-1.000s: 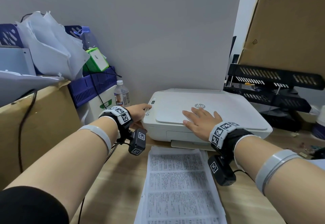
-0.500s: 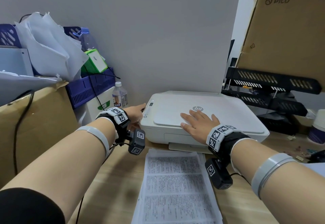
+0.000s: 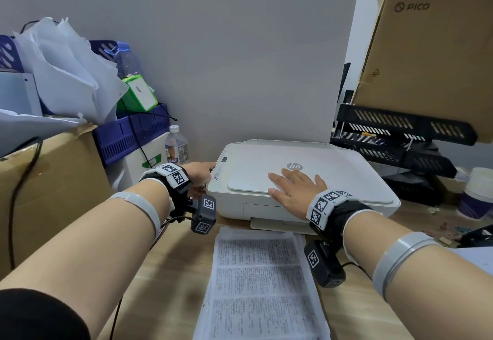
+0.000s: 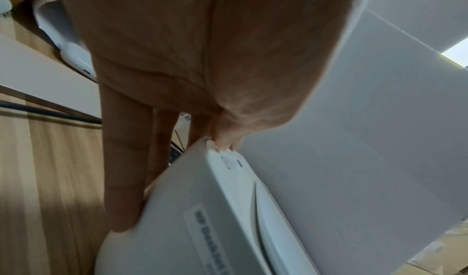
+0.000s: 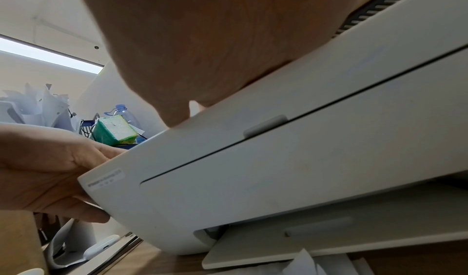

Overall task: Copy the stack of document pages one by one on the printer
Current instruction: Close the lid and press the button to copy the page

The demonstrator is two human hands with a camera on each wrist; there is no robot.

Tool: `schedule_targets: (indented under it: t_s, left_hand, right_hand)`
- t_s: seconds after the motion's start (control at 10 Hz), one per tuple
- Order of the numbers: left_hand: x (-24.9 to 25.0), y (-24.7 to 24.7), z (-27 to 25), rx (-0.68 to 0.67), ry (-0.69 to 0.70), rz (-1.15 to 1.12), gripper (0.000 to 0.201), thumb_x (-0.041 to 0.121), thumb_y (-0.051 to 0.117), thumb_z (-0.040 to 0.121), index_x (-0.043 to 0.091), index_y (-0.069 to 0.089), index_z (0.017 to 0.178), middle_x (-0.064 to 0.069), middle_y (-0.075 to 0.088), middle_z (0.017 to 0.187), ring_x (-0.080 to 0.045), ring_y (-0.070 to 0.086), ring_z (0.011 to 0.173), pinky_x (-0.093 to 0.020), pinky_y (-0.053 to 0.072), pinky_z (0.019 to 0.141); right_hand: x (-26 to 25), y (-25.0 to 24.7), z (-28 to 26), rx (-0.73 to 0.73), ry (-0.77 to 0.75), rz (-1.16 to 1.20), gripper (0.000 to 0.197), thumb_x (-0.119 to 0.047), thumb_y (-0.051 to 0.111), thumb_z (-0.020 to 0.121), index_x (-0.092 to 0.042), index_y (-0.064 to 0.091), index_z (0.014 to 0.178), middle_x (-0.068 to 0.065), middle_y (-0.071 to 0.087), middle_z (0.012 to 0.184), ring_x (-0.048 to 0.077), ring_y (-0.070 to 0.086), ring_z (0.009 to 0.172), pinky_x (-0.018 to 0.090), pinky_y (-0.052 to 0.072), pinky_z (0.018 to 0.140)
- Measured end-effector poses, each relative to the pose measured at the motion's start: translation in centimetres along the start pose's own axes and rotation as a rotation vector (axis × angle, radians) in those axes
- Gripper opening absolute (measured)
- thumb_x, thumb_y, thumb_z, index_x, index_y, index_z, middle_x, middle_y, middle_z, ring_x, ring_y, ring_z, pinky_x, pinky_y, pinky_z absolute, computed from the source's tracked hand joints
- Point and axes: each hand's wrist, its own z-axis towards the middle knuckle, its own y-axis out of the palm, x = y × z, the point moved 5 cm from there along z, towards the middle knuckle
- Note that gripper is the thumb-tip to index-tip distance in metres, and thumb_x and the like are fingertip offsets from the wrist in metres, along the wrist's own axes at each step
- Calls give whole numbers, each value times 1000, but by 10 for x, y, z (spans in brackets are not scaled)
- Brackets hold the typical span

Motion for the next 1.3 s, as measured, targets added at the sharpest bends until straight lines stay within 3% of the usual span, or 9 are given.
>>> schedule_targets:
  t_s: [0.1,0.2,0.3,0.4,1.3]
  left_hand:
    - [0,-2,2,-20,2,1,60,-1,47,94,31,44,144,-23,57,133,-46,63,110,-60,56,84]
    - [2,1,-3,-111,-10,10,72,-2,54,80,36,45,141,-20,58,132,-49,60,113,-65,49,93]
    - [1,-3,0,-20,4,9,59,0,45,95,32,43,145,-22,55,136,-46,60,114,-59,55,87]
    - [-1,-2,0,-1,9,-3,56,1,42,98,31,44,145,-22,52,139,-46,58,118,-58,56,87]
    - [0,-3,-12,17,25,-108,52,0,41,100,26,44,145,-21,45,147,-44,50,128,-57,51,96]
  right_hand:
    - [0,0,0,1,0,-2,58,-64,12,98,-47,5,153,-8,-1,166,15,-4,152,57,-3,119]
    - [0,0,0,-1,-1,0,58,-64,12,98,-47,5,153,-8,-1,166,15,-4,152,57,-3,119]
    - [0,0,0,2,-2,2,58,-64,12,98,-47,5,153,-8,-1,166,15,-4,152,56,-3,119]
    - [0,1,1,7,0,4,58,-64,12,98,-47,5,153,-8,0,166,15,-3,152,56,-3,119]
    - [3,-2,4,5,1,28,62,-70,19,95,-47,11,153,-9,4,165,16,2,152,57,0,119]
